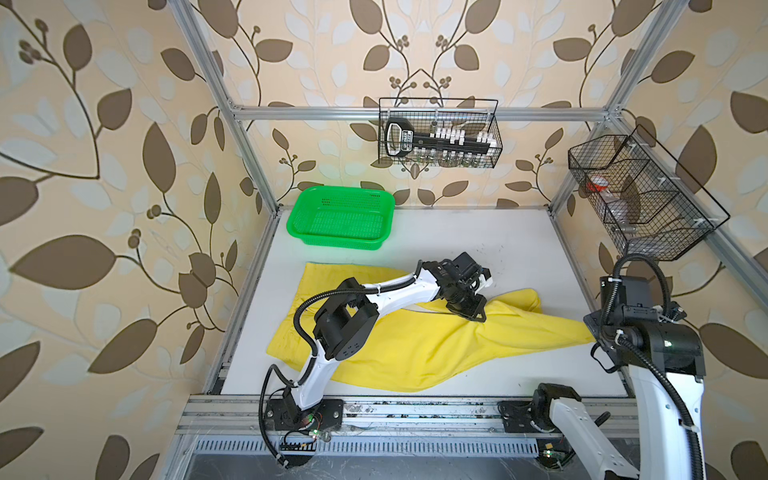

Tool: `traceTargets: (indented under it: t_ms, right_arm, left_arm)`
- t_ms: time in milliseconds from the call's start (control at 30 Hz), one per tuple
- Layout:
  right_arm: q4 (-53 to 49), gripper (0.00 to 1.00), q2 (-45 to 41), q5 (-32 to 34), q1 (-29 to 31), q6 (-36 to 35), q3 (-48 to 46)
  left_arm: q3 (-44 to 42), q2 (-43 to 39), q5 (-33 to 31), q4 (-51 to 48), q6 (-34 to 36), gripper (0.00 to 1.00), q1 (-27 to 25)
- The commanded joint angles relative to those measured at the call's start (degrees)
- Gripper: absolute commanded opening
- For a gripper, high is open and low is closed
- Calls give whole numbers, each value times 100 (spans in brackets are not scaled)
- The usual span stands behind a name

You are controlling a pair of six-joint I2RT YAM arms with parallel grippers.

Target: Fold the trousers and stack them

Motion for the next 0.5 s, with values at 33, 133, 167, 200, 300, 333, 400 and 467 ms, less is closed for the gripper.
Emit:
traceTargets:
  t_ms: [33,133,167,200,300,333,400,467]
  right_arm:
    - [315,0,868,1027,-13,543,-791]
    - [852,0,1343,1270,-191,468,-1221]
    - [1012,0,1396,1373,-197,378,-1299]
    - [1109,0,1398,1409,-200,322,-1354]
    - [1342,0,1326,1232,-223,215,-1491]
    - [1342,0,1354,1226,-228,216,-1526]
    - [1314,0,1415,1315,-232,138,-1593]
    - [1323,0,1360,1274,-239,86,-1692]
  left_arm:
    - [463,447,-303,-180,252,15,59]
    - [721,727,-285,-304,351,27,43]
    - [834,741,-419,-386,420,32,77]
    - [932,724,-483,-409,439,36,125]
    - [1221,639,-286,-333,309,59,362]
    - [1281,603,-72,-248,270,65,418]
    - [1306,552,80,-142,268,71,458]
    - [1315,683,-41,1,167,73,484]
